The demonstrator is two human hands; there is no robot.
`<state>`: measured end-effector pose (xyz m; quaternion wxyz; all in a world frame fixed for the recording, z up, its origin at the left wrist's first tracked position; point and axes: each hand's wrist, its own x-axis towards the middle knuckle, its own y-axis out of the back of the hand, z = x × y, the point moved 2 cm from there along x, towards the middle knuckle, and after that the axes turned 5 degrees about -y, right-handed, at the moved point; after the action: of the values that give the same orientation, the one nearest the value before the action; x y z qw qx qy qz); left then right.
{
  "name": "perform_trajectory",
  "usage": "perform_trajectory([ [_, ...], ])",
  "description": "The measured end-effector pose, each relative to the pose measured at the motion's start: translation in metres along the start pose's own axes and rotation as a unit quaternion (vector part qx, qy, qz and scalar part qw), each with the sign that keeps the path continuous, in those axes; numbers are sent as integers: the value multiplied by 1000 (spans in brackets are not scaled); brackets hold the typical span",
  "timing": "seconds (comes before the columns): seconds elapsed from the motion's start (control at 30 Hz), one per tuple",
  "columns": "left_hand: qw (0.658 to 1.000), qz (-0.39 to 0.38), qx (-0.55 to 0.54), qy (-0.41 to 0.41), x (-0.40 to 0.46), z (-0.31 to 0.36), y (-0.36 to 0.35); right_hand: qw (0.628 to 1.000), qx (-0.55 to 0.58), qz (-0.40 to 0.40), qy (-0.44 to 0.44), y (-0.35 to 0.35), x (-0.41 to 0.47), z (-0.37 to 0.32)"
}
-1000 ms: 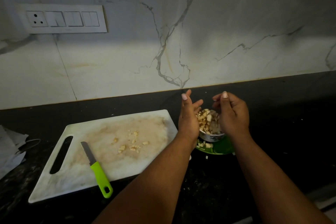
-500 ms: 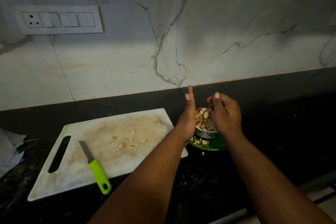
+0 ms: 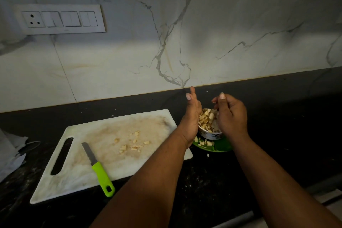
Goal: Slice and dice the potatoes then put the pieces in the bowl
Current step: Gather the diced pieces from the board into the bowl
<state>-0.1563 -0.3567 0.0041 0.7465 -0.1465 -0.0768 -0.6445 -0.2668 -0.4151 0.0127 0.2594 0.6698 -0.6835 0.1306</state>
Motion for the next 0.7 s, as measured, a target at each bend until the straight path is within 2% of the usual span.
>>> perform_trajectory([
  [0.23,1000,-11,-12,15,0,-3,1,1000,0,-6,-1,0,-1,0],
  [0.4,996,45,-72,2,0,0,7,1000,1,2,-7,0,0,1],
  [0.53,997,55,-55,-21,1,-1,12,1000,0,19,5,3,0,0],
  [0.63,994,92,-39,-52,2,14,19,998,19,36,37,3,-3,-12],
  [0.7,988,128,-36,-76,-4,33,25,994,34,38,95,-1,-8,-33],
])
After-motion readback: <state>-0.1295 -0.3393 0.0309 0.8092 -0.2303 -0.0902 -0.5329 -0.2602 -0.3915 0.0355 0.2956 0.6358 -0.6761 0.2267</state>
